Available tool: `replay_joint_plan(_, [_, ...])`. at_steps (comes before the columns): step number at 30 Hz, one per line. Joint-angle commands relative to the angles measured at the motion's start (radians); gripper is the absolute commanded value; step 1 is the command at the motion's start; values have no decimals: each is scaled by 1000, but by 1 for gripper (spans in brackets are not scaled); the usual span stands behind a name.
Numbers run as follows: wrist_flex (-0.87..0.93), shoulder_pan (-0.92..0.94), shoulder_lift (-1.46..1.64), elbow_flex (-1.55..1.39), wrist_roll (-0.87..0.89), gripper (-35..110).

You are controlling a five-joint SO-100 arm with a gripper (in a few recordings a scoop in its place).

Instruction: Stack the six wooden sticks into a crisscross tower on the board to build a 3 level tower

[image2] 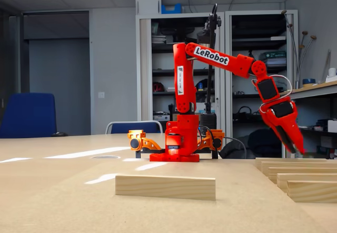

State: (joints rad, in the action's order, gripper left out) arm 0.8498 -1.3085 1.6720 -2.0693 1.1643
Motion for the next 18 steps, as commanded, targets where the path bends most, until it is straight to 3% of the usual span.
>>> replay_joint_plan(1, [-25, -9, -2, -18, 15, 23])
replay_joint_plan(18, [-163, 6, -77, -46, 2, 13])
